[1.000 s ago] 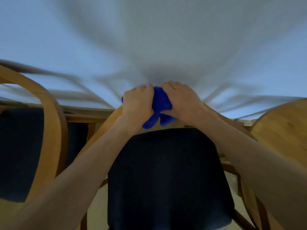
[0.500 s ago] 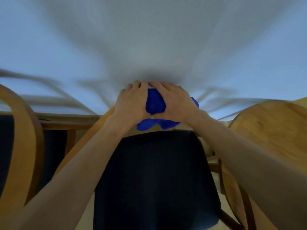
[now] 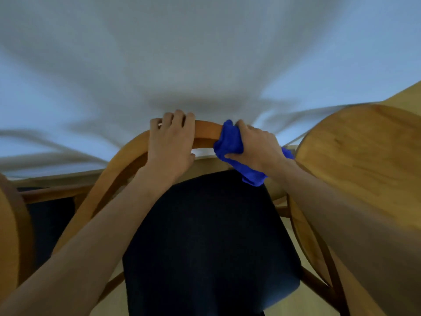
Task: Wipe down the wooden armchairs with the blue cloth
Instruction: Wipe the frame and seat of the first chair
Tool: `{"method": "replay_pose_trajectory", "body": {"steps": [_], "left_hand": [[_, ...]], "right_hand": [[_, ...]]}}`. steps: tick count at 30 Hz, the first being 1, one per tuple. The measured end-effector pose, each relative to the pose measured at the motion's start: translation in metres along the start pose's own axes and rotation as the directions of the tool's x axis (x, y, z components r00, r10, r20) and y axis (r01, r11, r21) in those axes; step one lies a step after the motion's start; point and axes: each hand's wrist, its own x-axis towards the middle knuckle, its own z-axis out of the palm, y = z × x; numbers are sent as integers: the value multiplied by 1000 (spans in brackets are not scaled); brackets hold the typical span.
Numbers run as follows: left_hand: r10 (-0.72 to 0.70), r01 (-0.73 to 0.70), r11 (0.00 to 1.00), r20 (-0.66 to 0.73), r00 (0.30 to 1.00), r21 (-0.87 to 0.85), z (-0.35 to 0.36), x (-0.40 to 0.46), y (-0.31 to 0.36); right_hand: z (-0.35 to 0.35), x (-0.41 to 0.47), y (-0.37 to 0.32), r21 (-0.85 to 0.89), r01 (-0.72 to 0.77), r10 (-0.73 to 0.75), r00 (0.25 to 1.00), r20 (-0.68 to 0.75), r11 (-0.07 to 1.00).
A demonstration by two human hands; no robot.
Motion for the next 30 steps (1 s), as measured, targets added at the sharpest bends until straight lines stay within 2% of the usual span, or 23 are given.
{"method": "replay_pose_trajectory", "body": {"steps": [3,5,9,11,13,15,18,21,23,26,30], "left_hand": [[33,-34,999,-44,998,-35,0,21,31],[58,-58,998,-37,998,-5,3,23,41],[45,-45,999,-44,998,8,4,23,39],[7,-7,1000,-21,1000,24,3,26,42],[4,-4,999,-7,1000,47,4,27,45],[15,-14,997,-8,1000,82,6,27,45],[26,-26,994,2,1000,103,6,27,45],[33,-31,994,-18,999,109,8,28,44],[47,-42,993,-44,998,112,10,27,40],[75,-69,991,-45,996,119,9,25,37],[50,-51,988,14,999,143,0,26,44]], "right_hand": [[2,1,-10,36,68,-66,996,-67,997],[4,-6,-4,39,25,-23,999,-47,999],[-1,-48,31,-85,-262,260,965,-35,961],[-2,-80,46,-82,-413,408,910,-72,907],[0,-103,53,-38,-499,494,864,-95,866],[1,-103,51,-67,-494,484,866,-123,867],[5,-62,30,-135,-310,292,946,-137,941],[8,-18,4,-34,-114,111,990,-86,993],[7,-15,5,-17,-58,57,995,-86,998],[7,-47,28,-57,-160,152,980,-127,985],[4,-116,53,-8,-427,415,883,-220,904]]}}
